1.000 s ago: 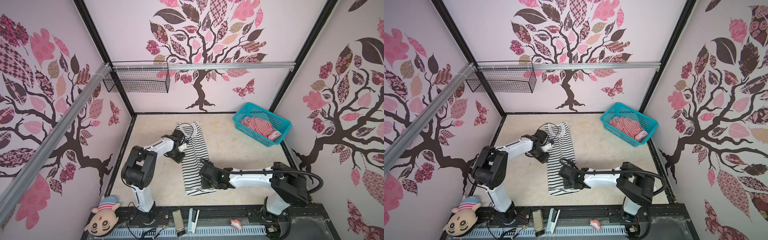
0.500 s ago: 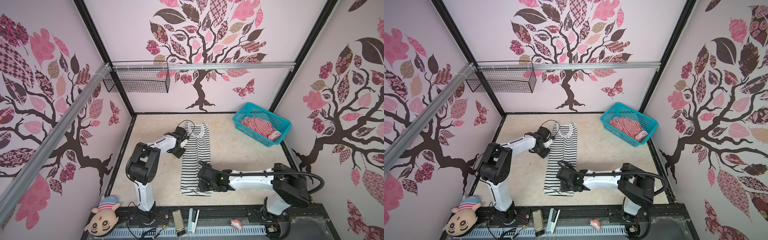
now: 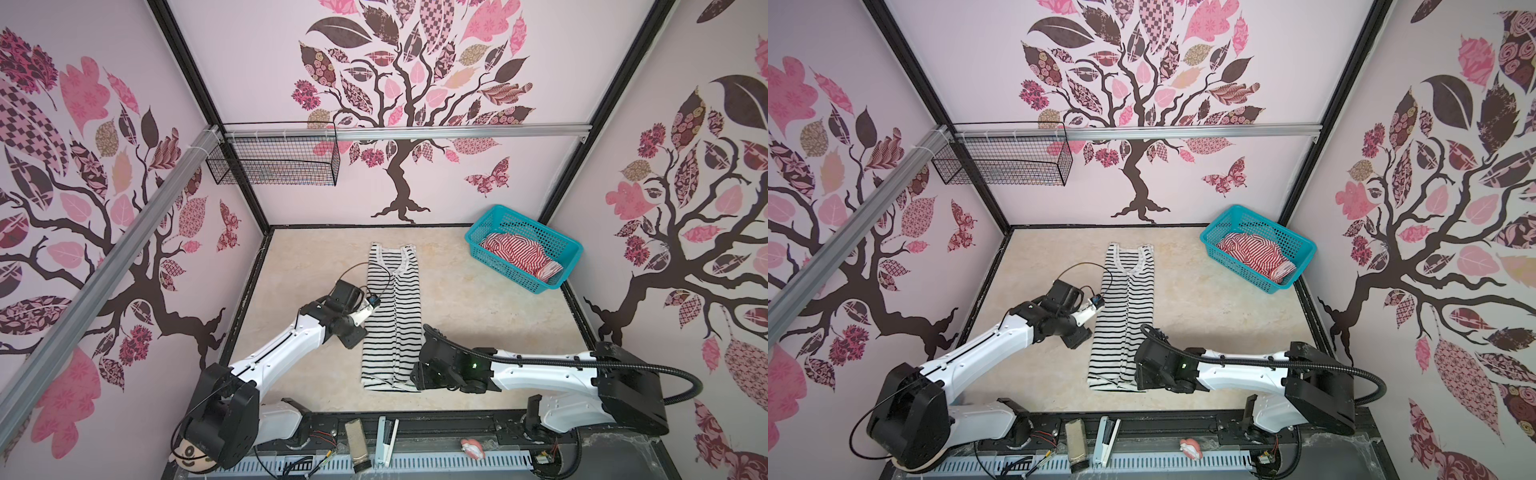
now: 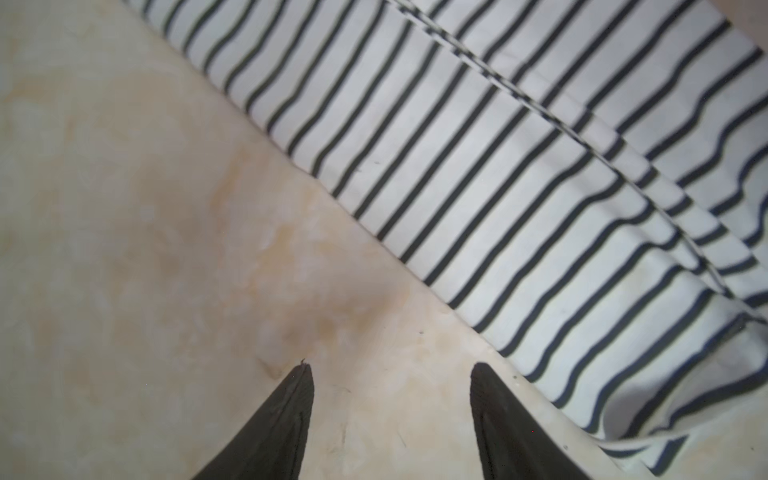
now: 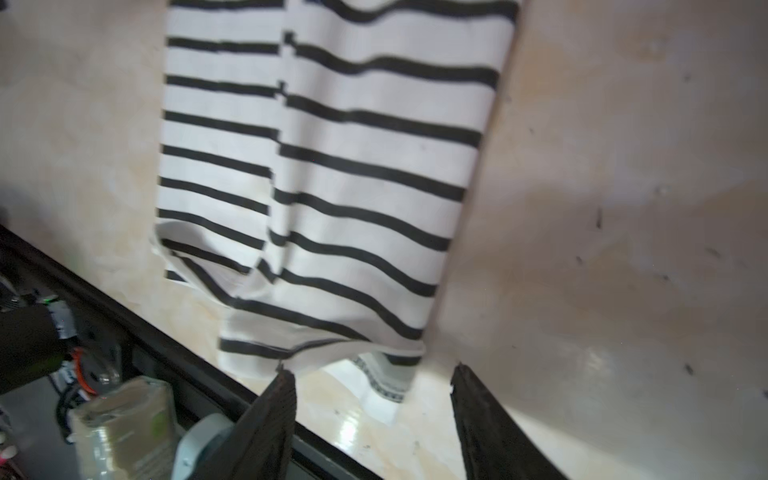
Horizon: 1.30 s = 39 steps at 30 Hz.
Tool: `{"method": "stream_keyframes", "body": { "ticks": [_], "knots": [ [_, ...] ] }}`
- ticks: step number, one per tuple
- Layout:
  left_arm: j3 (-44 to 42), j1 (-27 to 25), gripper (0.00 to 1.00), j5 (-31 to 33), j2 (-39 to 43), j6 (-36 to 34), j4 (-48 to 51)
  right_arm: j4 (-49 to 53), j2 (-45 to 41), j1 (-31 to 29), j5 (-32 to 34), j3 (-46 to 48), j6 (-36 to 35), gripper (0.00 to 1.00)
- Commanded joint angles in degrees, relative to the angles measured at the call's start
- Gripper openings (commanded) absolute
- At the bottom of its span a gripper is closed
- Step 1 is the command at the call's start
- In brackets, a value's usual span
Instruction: Fold and stack the tank tops
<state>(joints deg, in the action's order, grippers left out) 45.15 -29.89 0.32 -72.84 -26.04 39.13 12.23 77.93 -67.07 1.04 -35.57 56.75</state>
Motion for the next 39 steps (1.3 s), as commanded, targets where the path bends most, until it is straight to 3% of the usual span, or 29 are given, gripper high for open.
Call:
{"method": "stream_keyframes", "body": {
  "ticks": [1,5,12,19,25,27,31,34,39],
  "knots": [
    [-3.68,-2.43,0.65,-0.98,4.07,-2.48,-1.66,-2.84,-2.15,-0.24,-2.69,1.75,3.17,0.64],
    [-6.68,-6.06,0.66,-2.74,7.25,-2.06,-2.48,-3.15,-2.64,-0.25,-3.12,3.08,4.55,0.65],
    [-8.83,-14.96,0.67,0.06,4.59,-0.85,-2.37,-6.77,-1.83,-0.26,-5.30,5.25,5.86,0.63],
    [-9.15,-15.90,0.68,-4.70,5.69,-0.85,-1.21,-8.36,2.97,-0.23,-6.83,3.46,4.64,0.49],
    [-10.57,-16.87,0.70,-5.32,6.13,-3.04,-0.42,-9.02,4.60,-0.21,-7.15,3.05,4.42,0.45],
    [-10.98,-16.97,0.70,-5.25,6.21,-3.56,-0.33,-9.00,4.84,-0.19,-7.13,2.77,4.26,0.39],
    [-12.02,-17.13,0.70,-4.87,6.38,-4.45,-0.76,-8.98,4.60,-0.18,-6.71,2.13,3.18,0.14],
    [-13.07,-17.57,0.71,-4.45,6.35,-4.98,-1.49,-8.23,3.33,-0.25,-5.80,1.25,2.23,0.01],
    [-13.32,-18.53,0.72,-4.36,6.17,-5.53,-1.44,-6.60,1.22,-0.25,-4.70,-0.63,1.08,0.00]
  ]
}}
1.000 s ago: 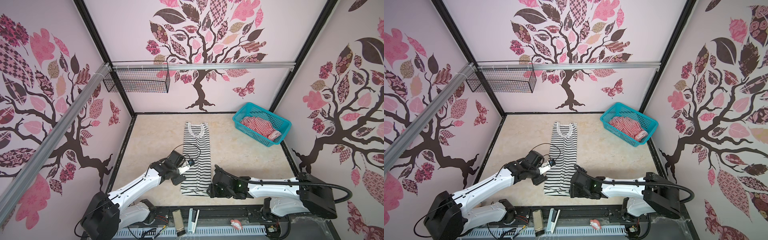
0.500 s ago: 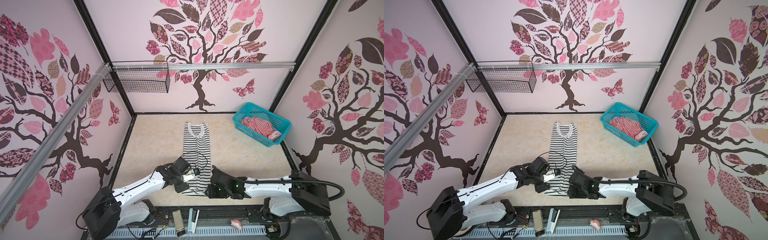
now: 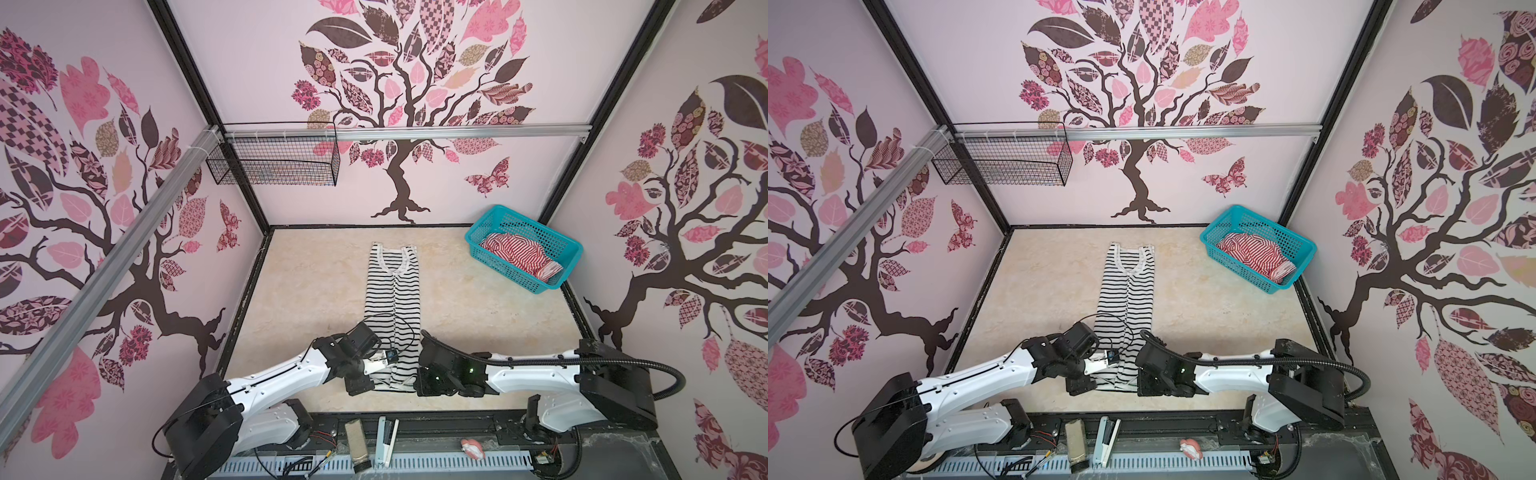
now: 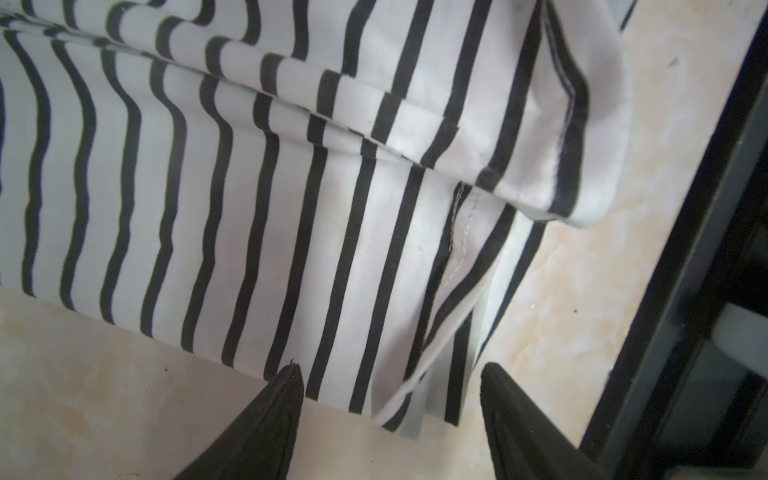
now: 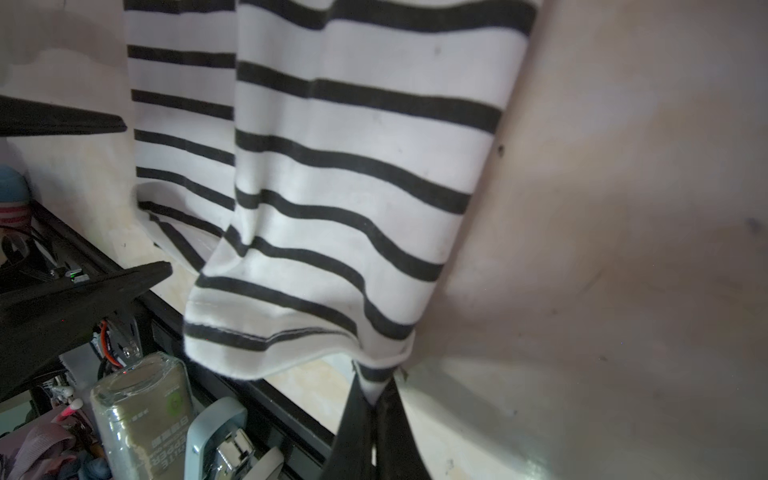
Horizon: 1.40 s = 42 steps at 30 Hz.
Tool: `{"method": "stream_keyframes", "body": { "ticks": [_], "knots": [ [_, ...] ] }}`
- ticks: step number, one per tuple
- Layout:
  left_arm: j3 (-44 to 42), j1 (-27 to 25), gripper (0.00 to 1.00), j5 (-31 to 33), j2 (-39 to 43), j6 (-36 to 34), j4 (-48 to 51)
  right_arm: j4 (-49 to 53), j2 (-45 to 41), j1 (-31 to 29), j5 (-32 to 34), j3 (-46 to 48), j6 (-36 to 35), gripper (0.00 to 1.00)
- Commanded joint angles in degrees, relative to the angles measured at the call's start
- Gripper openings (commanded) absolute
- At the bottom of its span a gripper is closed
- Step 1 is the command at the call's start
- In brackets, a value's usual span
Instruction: Fold and stack the tank tops
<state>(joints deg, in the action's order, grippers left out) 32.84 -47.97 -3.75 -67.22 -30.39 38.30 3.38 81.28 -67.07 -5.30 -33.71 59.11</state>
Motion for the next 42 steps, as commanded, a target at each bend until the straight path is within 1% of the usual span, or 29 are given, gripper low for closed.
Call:
{"method": "stream_keyframes", "body": {
  "ticks": [1,7,11,16,20,22,25,29,32,34,35,37,42],
  "knots": [
    [-0.87,-0.76,0.72,-0.25,0.52,-1.17,-0.59,2.86,-2.46,-0.25,1.90,-2.98,-1.28,0.00],
    [-1.46,-3.18,0.70,1.53,-1.42,-1.56,-1.47,4.84,-4.23,-0.26,3.66,-4.99,-1.26,0.00],
    [-1.11,-3.23,0.69,2.73,-3.07,-2.06,-1.30,5.64,-5.42,-0.26,4.78,-5.61,-1.10,0.00],
    [-1.62,-3.19,0.68,4.97,-3.09,-2.30,-2.09,7.15,-6.72,-0.17,6.52,-5.84,-0.58,0.00],
    [-1.90,-3.23,0.67,4.46,-3.48,-2.37,-2.72,7.58,-7.87,0.01,7.15,-5.33,-0.22,0.00],
    [-1.99,-3.19,0.64,4.54,-4.26,-2.39,-3.40,7.82,-8.10,0.20,7.10,-5.31,-0.22,0.00],
    [-1.27,-3.19,0.57,4.33,-5.57,-2.51,-3.68,7.86,-8.30,0.36,7.21,-5.27,-0.23,0.00],
    [0.13,-3.20,0.45,2.46,-5.79,-1.77,-3.67,7.44,-8.40,0.36,7.22,-4.81,-0.01,0.00],
    [0.80,-3.19,0.27,2.12,-6.44,-1.49,-3.62,7.22,-8.58,0.53,7.32,-4.27,0.21,0.00],
    [1.73,-3.19,0.09,1.76,-7.57,-1.60,-2.79,6.99,-9.00,0.86,7.41,-3.76,0.28,0.00],
    [2.40,-3.21,0.05,1.38,-8.13,-1.55,-2.12,6.87,-9.23,1.05,7.37,-3.45,0.39,0.00],
    [4.00,-3.19,0.03,-0.36,-8.77,-1.09,0.09,7.10,-9.67,1.50,7.30,-3.14,0.39,0.00],
    [7.69,-3.19,0.03,-7.42,-6.75,-0.49,5.17,9.38,-12.61,2.48,7.98,-1.62,0.89,0.00]
  ]
}}
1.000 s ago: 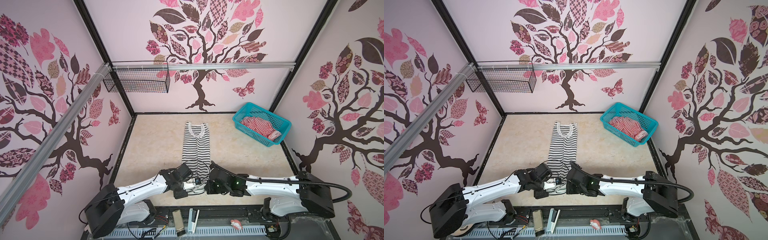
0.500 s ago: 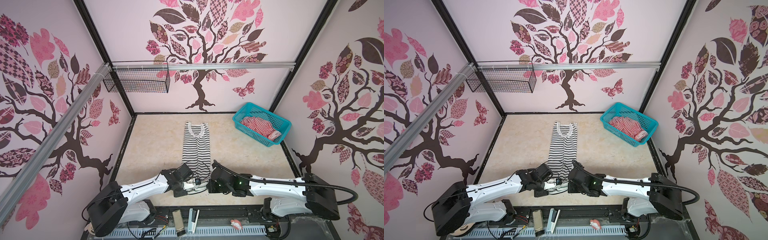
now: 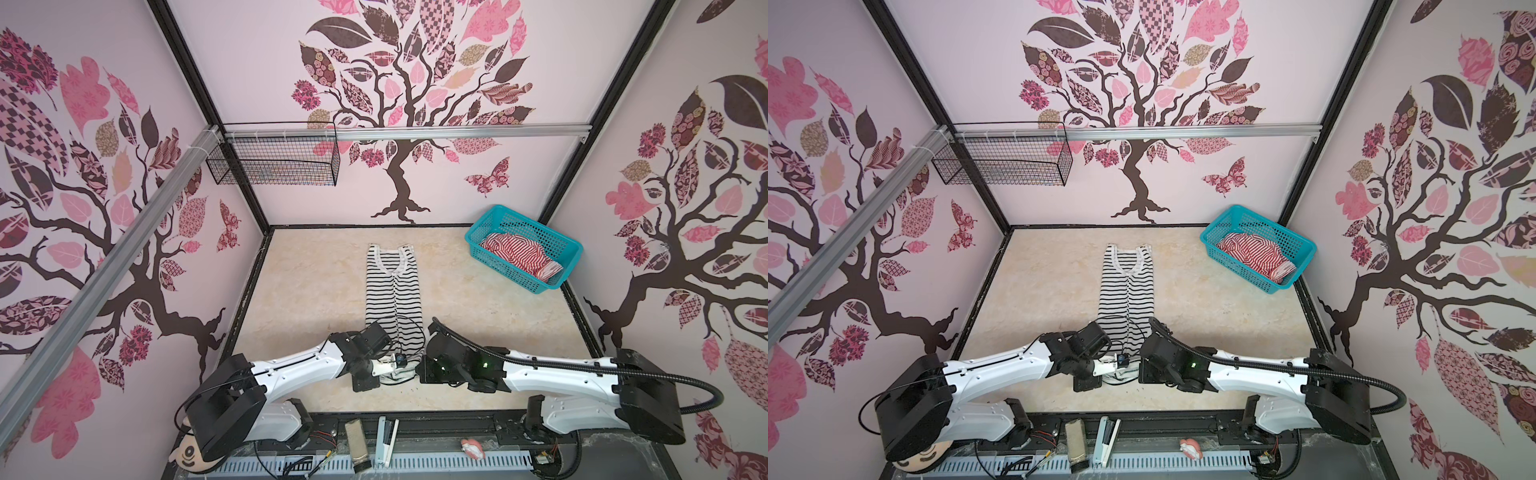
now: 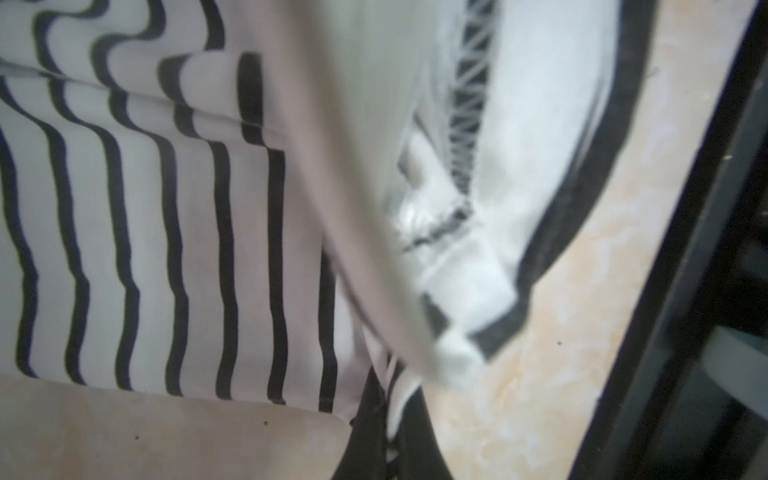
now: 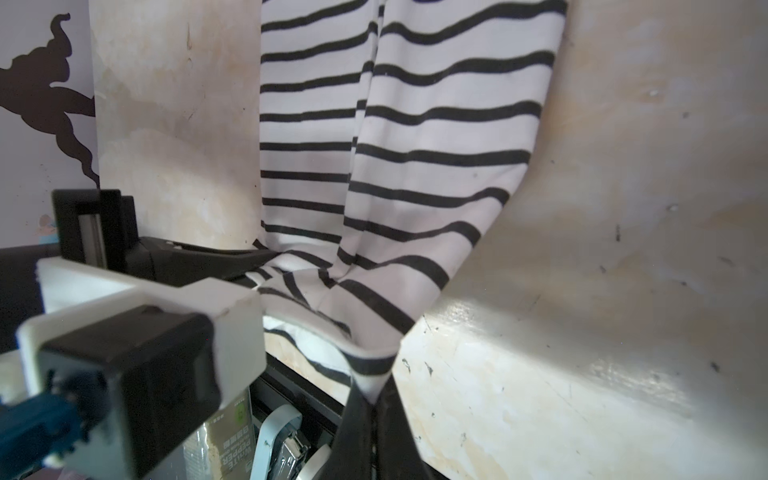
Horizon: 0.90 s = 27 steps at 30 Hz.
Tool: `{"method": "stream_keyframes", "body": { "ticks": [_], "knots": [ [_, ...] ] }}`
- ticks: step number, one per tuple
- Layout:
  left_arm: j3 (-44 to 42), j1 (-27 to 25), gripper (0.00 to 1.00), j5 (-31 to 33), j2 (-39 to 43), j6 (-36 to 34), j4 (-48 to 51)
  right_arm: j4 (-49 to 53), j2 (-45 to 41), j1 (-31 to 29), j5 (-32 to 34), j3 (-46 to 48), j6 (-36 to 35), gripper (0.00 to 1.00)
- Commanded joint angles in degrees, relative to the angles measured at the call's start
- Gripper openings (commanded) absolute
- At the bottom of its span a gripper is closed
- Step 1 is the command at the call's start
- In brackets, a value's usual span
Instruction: Fold and stack the tank tops
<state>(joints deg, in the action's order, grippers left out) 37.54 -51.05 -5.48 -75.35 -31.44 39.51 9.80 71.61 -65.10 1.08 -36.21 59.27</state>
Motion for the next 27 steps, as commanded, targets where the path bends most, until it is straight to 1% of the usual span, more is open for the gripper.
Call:
{"method": "stream_keyframes", "body": {
  "ticks": [1,6,9,13,16,21,25,27],
  "knots": [
    [3.56,-0.11,0.04,-7.04,1.51,0.86,4.76,3.64,-3.83,0.66,1.63,1.32,1.01,0.00],
    [7.73,-0.13,0.05,-12.73,0.74,1.12,9.34,7.58,-9.04,0.94,1.46,2.97,1.82,0.00],
    [10.20,-0.16,0.06,-16.06,0.22,0.77,12.15,9.53,-12.29,0.94,0.23,3.76,2.14,0.00],
    [13.86,-0.22,0.06,-20.58,0.34,0.31,15.96,11.98,-16.65,0.94,-1.08,3.77,2.41,0.00],
    [16.92,-0.24,0.07,-22.70,0.89,0.38,18.21,13.95,-19.88,0.98,-0.29,2.23,2.70,0.00],
    [22.17,-0.19,0.07,-23.23,2.54,1.00,20.70,19.05,-22.39,0.94,3.61,-4.62,1.02,0.00],
    [24.88,0.33,0.07,-20.42,2.45,2.78,20.31,22.01,-20.14,2.76,4.24,-10.28,-2.17,0.00],
    [25.47,1.93,0.08,-20.07,2.64,3.46,19.27,22.81,-18.38,4.96,3.36,-12.50,-3.39,0.00]
  ]
}}
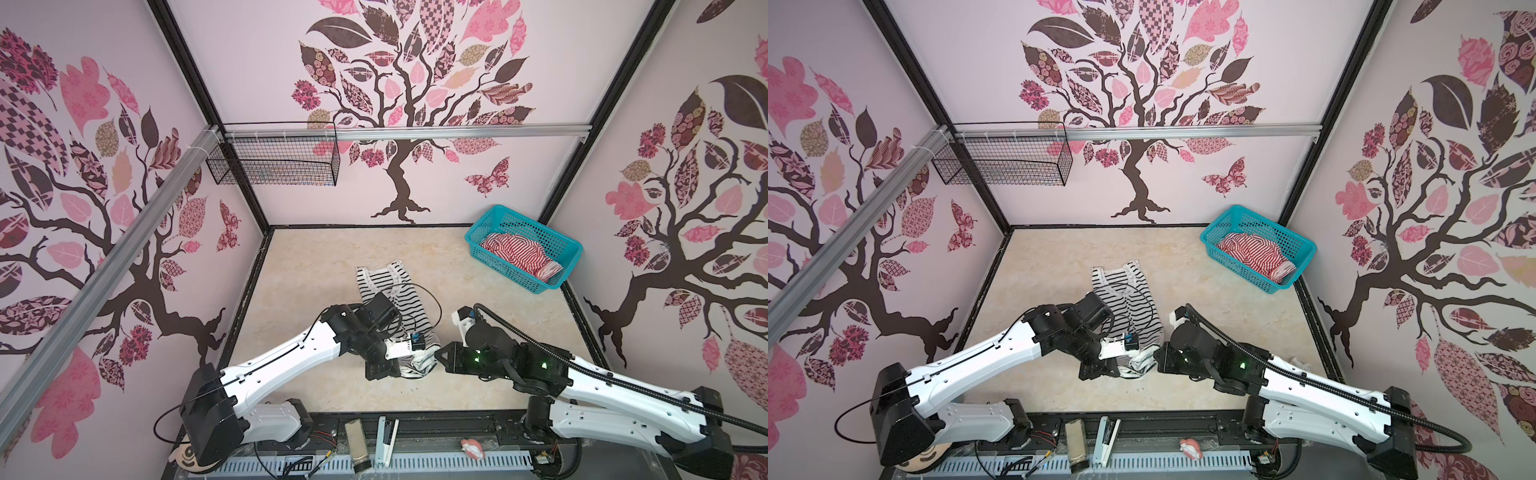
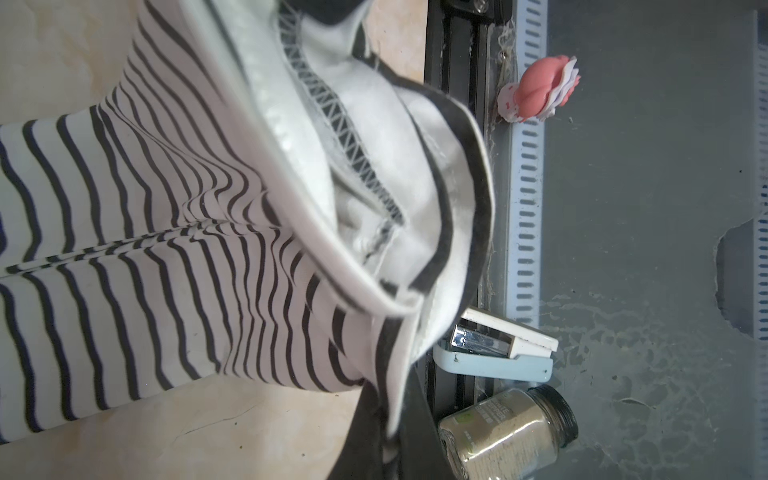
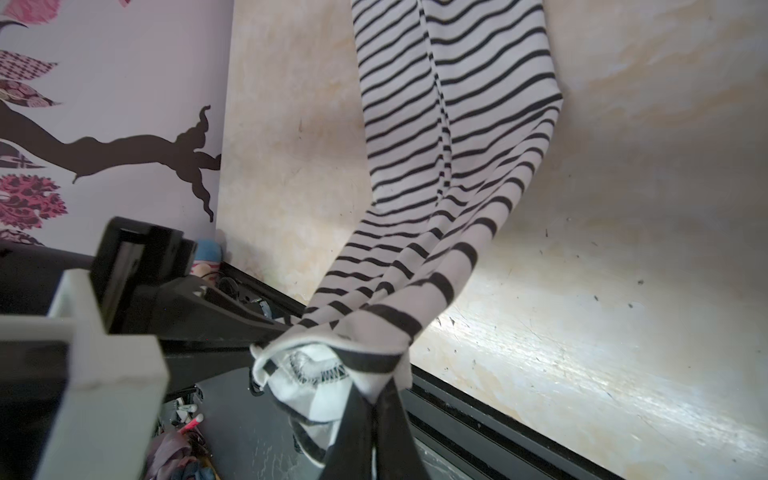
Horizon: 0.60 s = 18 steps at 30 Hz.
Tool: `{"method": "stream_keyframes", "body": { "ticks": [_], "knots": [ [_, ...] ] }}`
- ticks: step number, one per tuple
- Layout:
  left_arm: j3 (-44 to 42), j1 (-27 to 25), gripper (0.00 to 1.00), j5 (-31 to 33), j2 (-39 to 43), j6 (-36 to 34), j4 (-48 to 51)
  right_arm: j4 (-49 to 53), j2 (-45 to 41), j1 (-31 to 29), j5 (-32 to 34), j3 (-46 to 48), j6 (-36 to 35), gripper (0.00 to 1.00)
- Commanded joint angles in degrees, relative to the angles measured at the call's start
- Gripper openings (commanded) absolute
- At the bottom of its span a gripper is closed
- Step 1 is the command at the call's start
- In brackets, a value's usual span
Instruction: Fold and stack the tank tops
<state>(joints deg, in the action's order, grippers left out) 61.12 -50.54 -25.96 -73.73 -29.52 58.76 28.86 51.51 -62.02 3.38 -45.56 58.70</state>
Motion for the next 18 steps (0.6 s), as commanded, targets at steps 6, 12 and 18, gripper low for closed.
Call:
{"method": "stream_keyframes", "body": {
  "ticks": [6,12,18],
  "knots": [
    [4.11,9.83,0.10,-0.46,1.26,1.68,-4.24,2.43,8.06,8.26,-1.36,-9.63,-8.69,0.00],
    [5.53,14.40,0.11,1.65,-3.00,0.24,-8.82,-0.02,16.79,15.56,-5.03,-15.49,-14.85,0.00],
    [6.11,19.37,0.13,4.96,-9.88,-0.65,-16.37,-4.25,27.60,24.09,-13.48,-19.06,-19.52,0.00]
  ]
}}
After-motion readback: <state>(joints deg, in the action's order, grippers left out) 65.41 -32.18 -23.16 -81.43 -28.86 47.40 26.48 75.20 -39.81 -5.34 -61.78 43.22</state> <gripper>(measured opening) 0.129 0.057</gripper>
